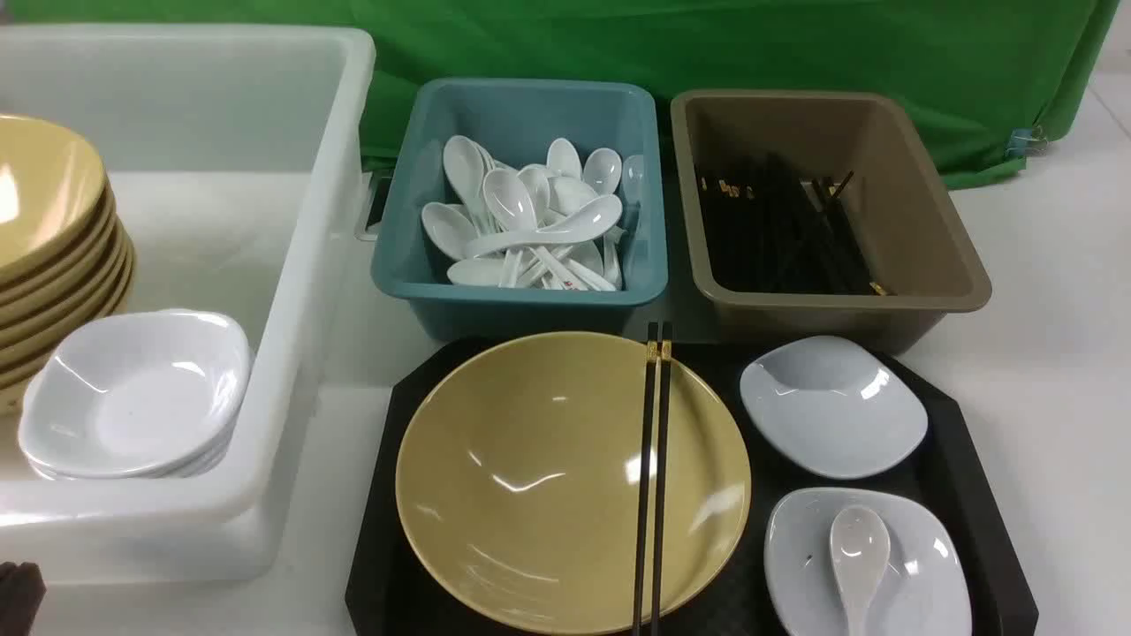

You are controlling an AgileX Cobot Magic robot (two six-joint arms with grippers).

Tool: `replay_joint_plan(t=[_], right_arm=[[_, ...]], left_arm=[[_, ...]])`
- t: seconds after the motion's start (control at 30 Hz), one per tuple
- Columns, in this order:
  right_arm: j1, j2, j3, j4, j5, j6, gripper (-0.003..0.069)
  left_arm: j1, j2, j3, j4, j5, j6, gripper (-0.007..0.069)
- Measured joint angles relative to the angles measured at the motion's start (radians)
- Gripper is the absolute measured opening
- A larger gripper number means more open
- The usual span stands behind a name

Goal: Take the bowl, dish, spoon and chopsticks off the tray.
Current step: Use the right arm to grab the soup spoon in the middle

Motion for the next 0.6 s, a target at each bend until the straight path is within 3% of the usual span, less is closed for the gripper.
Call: replay_joint_plan(t=[0.23, 0.4, 0.47, 0.6], right_arm=[[0.000, 0.000, 0.000, 0.000, 0.000, 0.000, 0.0244], [0.000, 0.000, 0.000, 0.000, 0.000, 0.000, 0.0242], [0.000, 0.000, 0.000, 0.000, 0.000, 0.000, 0.0242], [0.000, 0.000, 0.000, 0.000, 0.000, 0.000, 0.0242]], left_arm=[[0.000, 0.000, 0.000, 0.008, 0.000, 0.000, 0.0020], [0.000, 0.000, 0.000, 0.095, -0.030, 0.030, 0.0020], [0.000, 0.000, 0.000, 0.023, -0.093, -0.005, 0.0020], [0.000, 0.000, 0.000, -0.268, -0.327, -0.106, 0.0020]])
